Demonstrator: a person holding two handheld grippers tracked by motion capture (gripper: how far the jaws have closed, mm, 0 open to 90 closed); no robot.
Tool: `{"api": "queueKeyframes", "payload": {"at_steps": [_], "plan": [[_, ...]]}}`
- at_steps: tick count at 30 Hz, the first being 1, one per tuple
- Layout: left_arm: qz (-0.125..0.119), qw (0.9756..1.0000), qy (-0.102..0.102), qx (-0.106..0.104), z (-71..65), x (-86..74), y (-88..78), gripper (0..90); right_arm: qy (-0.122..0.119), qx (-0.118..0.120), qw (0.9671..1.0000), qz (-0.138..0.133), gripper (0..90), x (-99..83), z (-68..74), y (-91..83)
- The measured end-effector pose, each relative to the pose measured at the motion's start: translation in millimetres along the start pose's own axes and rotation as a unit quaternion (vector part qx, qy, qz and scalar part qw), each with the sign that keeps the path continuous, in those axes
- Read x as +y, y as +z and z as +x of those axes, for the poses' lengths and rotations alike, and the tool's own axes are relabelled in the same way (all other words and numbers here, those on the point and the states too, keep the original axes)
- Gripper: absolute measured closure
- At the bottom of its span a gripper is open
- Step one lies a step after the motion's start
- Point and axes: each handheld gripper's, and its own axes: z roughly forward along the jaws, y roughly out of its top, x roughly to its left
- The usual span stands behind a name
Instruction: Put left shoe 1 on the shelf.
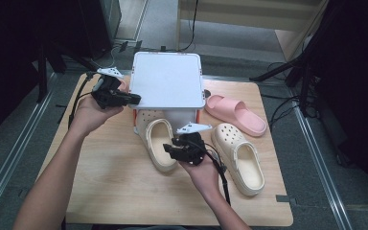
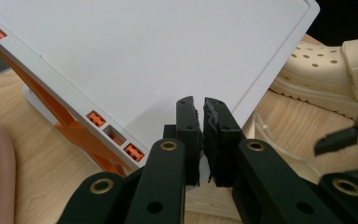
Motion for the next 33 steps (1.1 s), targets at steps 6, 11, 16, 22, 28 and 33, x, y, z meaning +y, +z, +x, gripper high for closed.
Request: {"api": "queueKeyframes", "payload": {"at_steps": [6,11,16,22,28,33], "plan": [[0.002,1.0000,0.003,0.004,-1.1,0.0,-0.7,84.4,0.002,0.013,0.9999,0.011,75.8,-30.9,8.6,-17.4],[0.001,1.0000,0.003,0.004,-1.0,0.0,-0.5,84.6,-0.009,0.029,0.9984,0.048,90.0,-50.3,12.2,-19.1],[0.001,1.0000,0.003,0.007,-2.0,-0.3,-0.4,84.9,-0.011,0.037,0.9973,0.062,90.0,-56.5,13.9,-11.0],[-0.002,1.0000,0.000,0.007,-1.6,-1.4,-0.6,85.6,-0.014,0.038,0.9955,0.086,90.0,-63.2,14.3,0.7],[-0.004,1.0000,-0.001,0.005,-0.9,-1.7,-0.6,85.5,-0.016,0.037,0.9957,0.084,90.0,-61.9,14.9,8.7],[-0.001,1.0000,0.001,0.005,-1.7,-1.7,-1.1,85.5,-0.013,0.036,0.9958,0.083,90.0,-60.6,16.6,11.2]]}}
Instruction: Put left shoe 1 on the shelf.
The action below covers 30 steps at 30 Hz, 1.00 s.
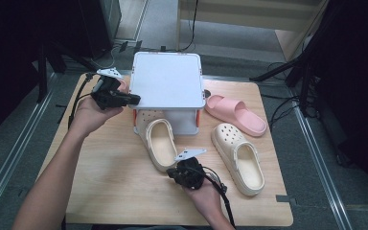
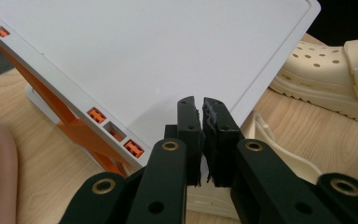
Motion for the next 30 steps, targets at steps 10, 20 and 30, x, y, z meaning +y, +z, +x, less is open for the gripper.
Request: {"api": "queueKeyframes", "payload": {"at_steps": [10,20,30], "plan": [[-0.002,1.0000,-0.001,0.000,0.1,-0.5,0.2,85.5,-0.008,-0.003,0.9999,-0.013,90.0,8.5,2.6,4.9],[-0.002,1.0000,-0.002,-0.002,0.3,-0.6,0.0,85.5,-0.021,0.003,0.9996,-0.019,90.0,21.4,6.9,13.8],[-0.001,1.0000,-0.005,0.000,-0.4,-0.4,-0.1,85.3,-0.030,-0.002,0.9990,-0.033,90.0,48.7,8.0,23.4]]}}
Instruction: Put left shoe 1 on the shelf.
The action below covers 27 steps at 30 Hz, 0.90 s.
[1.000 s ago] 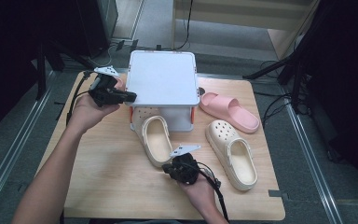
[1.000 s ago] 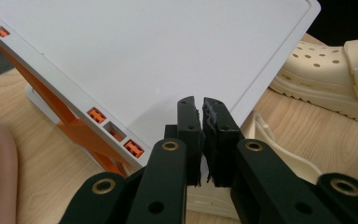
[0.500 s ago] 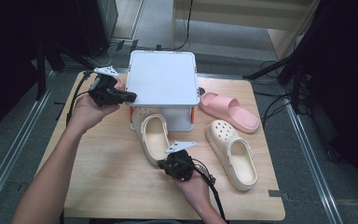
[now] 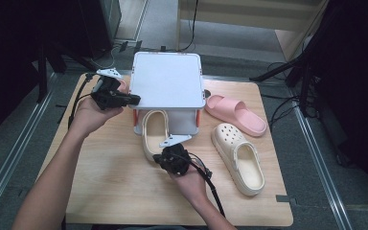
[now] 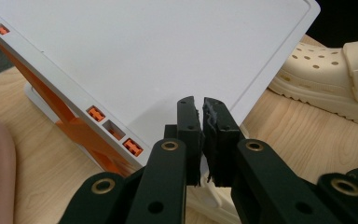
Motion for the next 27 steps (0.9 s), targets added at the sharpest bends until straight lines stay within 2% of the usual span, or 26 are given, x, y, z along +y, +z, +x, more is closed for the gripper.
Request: {"api": "queueKeyframes", "payload": {"at_steps": [9,11,13,15,16,19,21,25,27], "plan": [[0.000,1.0000,-0.002,-0.001,0.2,-0.2,-0.1,85.4,0.003,-0.008,1.0000,-0.004,90.0,12.7,-5.2,17.8],[0.000,1.0000,-0.002,-0.002,0.5,-0.3,-0.2,85.4,0.004,-0.003,1.0000,-0.008,90.0,15.6,-7.0,20.4],[-0.001,1.0000,-0.003,-0.003,0.8,-0.5,-0.2,85.4,0.002,-0.016,0.9999,-0.004,90.0,19.9,-8.0,24.3],[-0.001,1.0000,-0.004,-0.003,1.0,-0.4,-0.3,85.4,0.006,-0.019,0.9998,-0.005,90.0,23.3,-10.5,26.8],[-0.001,1.0000,-0.005,-0.003,0.9,-0.4,-0.2,85.4,0.005,-0.009,0.9999,-0.009,90.0,25.3,-12.4,27.8],[-0.001,1.0000,-0.005,-0.003,1.0,-0.4,-0.2,85.4,0.006,-0.023,0.9997,-0.007,90.0,33.5,-16.2,32.9],[-0.001,1.0000,-0.006,-0.004,1.2,-0.5,-0.2,85.4,0.009,-0.012,0.9999,-0.009,90.0,37.4,-19.1,34.9],[-0.001,1.0000,-0.005,-0.002,0.8,-0.5,-0.3,85.4,-0.002,-0.035,0.9993,-0.008,90.0,46.0,-22.1,42.2],[-0.001,1.0000,-0.006,-0.003,0.9,-0.5,-0.2,85.4,0.005,-0.022,0.9995,-0.022,89.4,49.7,-24.8,44.5]]}}
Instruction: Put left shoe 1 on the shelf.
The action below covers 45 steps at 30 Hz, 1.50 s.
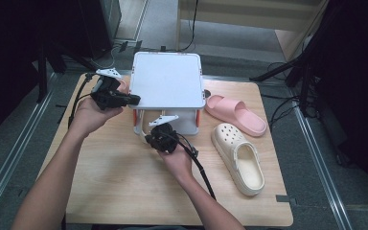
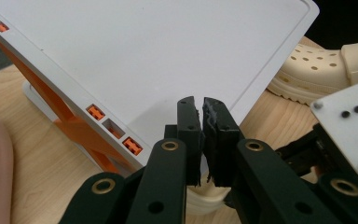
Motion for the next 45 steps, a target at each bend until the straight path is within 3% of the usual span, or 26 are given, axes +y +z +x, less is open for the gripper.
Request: {"api": "queueKeyframes", "payload": {"at_steps": [3,8,16,19,23,27,33,36,40,42,45], "plan": [[0.000,1.0000,-0.002,0.000,-0.1,0.0,-0.1,85.4,-0.010,-0.015,0.9998,-0.012,89.3,4.0,-2.2,6.7],[0.001,1.0000,0.000,0.001,-0.2,0.1,0.0,85.4,0.003,-0.016,0.9996,-0.022,89.0,10.4,-7.1,18.1],[-0.001,1.0000,-0.002,-0.001,-0.1,-0.3,0.0,85.3,-0.009,-0.026,0.9993,-0.026,88.4,15.6,-10.0,27.3],[-0.004,1.0000,-0.005,-0.004,0.4,-0.8,-0.1,85.0,0.006,-0.017,0.9998,-0.001,89.5,14.9,-10.1,25.0],[-0.004,0.9998,-0.017,-0.012,2.0,-0.5,-0.4,81.7,0.013,0.009,0.9999,-0.003,89.9,3.1,-6.4,11.0],[0.001,0.9998,-0.020,-0.010,0.3,0.5,-1.2,78.9,-0.001,0.021,0.9997,-0.009,87.7,-5.2,-2.1,-9.3],[0.017,0.9991,-0.033,-0.020,-5.4,3.6,-4.7,61.5,-0.021,0.029,0.9992,-0.018,81.5,-12.0,-0.9,-43.4],[0.007,0.9982,-0.040,-0.043,-9.8,4.7,-8.8,55.4,-0.020,0.031,0.9991,-0.020,78.1,-18.1,-4.7,-60.4],[-0.001,0.9992,-0.025,-0.031,-17.6,5.0,-12.8,50.2,0.000,0.033,0.9988,-0.037,77.5,-35.0,-13.8,-83.7],[-0.005,0.9990,-0.026,-0.037,-20.4,3.9,-14.0,48.0,-0.002,0.022,0.9993,-0.029,76.3,-41.0,-18.9,-95.3],[-0.003,0.9992,-0.018,-0.035,-25.2,0.7,-14.5,47.0,0.009,0.024,0.9990,-0.036,74.3,-44.1,-23.1,-103.2]]}}
